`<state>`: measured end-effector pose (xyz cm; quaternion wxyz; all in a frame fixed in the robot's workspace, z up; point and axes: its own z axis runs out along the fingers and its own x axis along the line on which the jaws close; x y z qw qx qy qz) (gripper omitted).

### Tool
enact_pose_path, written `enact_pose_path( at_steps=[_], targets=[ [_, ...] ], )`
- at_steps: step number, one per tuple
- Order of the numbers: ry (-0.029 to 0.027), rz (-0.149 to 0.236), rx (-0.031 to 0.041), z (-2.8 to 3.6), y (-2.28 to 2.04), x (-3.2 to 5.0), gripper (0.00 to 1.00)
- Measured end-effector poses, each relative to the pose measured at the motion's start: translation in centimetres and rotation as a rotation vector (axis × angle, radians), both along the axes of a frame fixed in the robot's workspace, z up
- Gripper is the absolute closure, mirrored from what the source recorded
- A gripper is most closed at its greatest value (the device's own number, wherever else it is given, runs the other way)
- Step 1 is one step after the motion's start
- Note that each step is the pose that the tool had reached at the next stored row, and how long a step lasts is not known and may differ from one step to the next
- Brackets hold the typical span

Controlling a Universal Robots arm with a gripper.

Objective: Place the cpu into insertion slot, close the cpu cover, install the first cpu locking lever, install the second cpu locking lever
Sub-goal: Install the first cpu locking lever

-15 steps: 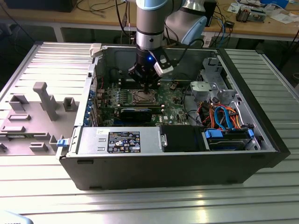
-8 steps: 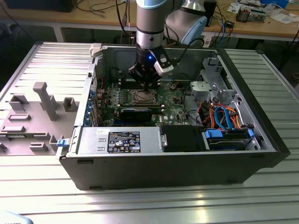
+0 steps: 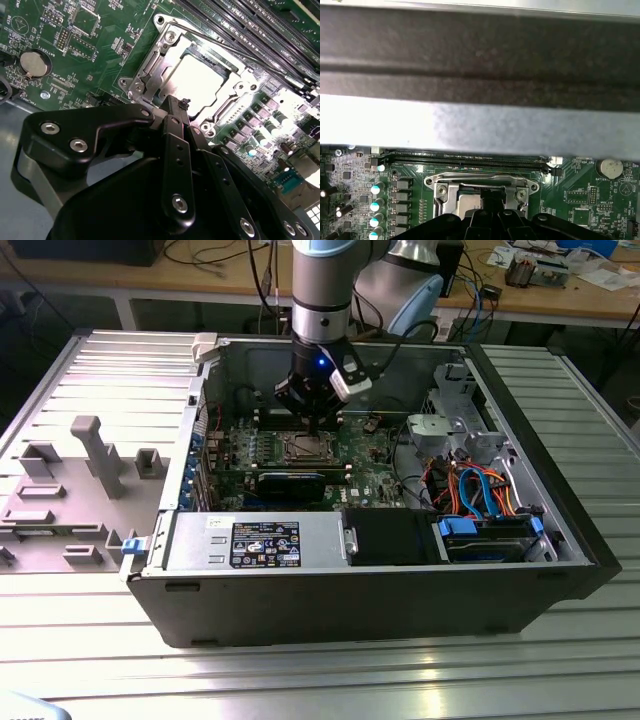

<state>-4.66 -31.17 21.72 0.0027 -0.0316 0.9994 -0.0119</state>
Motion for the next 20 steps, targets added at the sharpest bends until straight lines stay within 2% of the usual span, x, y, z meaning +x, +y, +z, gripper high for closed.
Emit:
enact_pose_path(
  at_steps=[20],
  targets=[
    [-0.0001, 0.000, -0.0007, 1.11, 0.00, 0.02, 0.89]
  ],
)
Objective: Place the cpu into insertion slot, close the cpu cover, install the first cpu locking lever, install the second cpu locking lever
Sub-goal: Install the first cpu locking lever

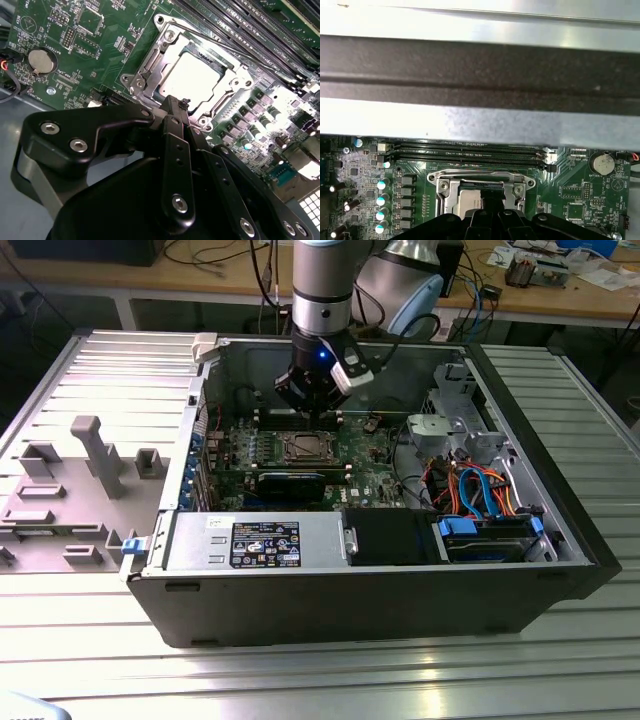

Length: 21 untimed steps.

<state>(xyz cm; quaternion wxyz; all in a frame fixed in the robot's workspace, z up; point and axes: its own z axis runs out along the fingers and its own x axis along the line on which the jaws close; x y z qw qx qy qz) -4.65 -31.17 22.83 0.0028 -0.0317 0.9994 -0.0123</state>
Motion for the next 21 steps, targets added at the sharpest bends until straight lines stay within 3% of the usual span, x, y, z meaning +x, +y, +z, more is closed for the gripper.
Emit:
enact_pose_path(
  at_steps=[14, 21],
  targets=[
    [0.0001, 0.000, -0.0003, 1.24, 0.00, 0.00, 0.89],
    [-0.0002, 0.000, 0.0000, 1.53, 0.00, 0.00, 0.89]
  ],
)
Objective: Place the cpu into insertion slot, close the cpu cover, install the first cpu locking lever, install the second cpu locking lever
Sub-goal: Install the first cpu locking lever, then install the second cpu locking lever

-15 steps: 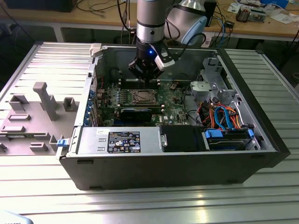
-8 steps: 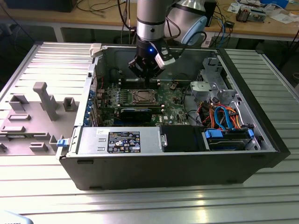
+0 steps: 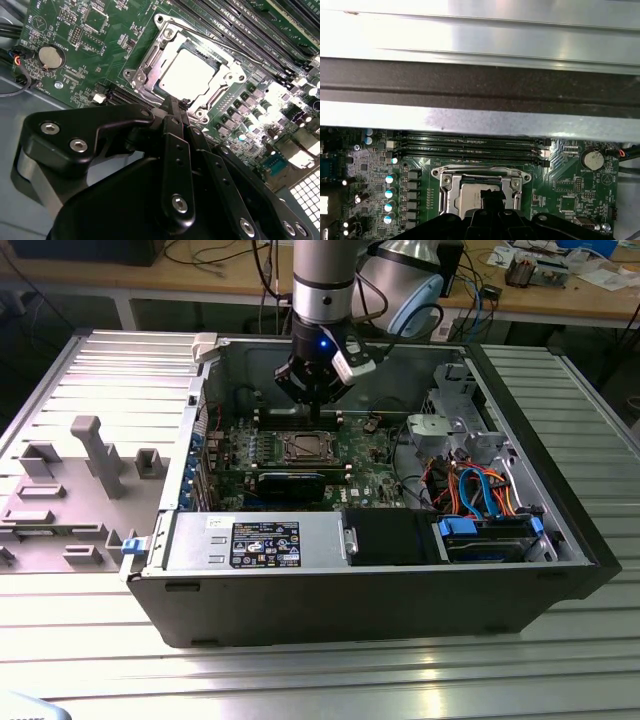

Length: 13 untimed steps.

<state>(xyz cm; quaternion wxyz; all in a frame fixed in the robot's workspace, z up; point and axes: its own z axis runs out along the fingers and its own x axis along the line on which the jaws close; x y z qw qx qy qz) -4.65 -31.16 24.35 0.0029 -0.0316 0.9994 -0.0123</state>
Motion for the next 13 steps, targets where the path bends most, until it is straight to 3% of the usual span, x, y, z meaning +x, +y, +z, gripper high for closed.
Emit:
enact_pose_path(
  at_steps=[13],
  targets=[
    [0.0003, 0.000, -0.0005, 0.08, -0.07, 0.00, 0.89]
  ],
)
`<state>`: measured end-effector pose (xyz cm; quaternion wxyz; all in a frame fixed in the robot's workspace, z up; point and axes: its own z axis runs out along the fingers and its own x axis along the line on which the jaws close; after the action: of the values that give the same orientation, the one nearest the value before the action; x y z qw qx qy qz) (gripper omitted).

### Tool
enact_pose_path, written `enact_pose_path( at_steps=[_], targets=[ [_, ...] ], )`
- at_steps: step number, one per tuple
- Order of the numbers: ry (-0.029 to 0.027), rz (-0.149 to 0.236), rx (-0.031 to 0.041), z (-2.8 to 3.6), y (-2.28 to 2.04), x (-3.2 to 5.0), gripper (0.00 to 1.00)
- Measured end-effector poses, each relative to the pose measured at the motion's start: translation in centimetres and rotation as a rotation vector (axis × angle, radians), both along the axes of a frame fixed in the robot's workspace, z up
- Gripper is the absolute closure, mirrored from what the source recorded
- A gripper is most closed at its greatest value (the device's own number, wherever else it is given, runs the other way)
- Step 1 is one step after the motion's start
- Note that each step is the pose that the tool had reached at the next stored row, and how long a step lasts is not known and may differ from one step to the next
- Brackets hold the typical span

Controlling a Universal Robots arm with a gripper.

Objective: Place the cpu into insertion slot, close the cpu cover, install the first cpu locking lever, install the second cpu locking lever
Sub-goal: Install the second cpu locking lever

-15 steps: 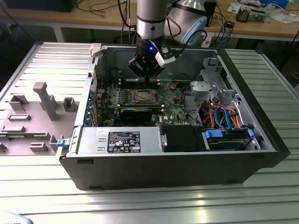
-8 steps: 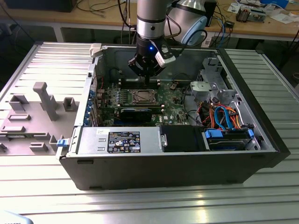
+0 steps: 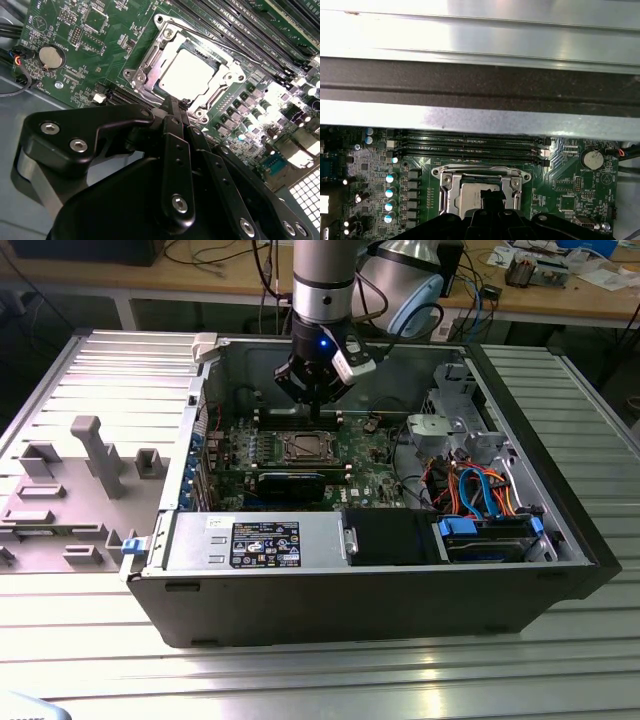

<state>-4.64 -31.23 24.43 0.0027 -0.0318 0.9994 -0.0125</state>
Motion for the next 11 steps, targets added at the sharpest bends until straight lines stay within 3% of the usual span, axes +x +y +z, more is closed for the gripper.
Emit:
enact_pose_path(
  at_steps=[11],
  targets=[
    [-0.0002, 0.000, 0.0003, -0.01, -1.00, 0.00, 0.89]
  ],
)
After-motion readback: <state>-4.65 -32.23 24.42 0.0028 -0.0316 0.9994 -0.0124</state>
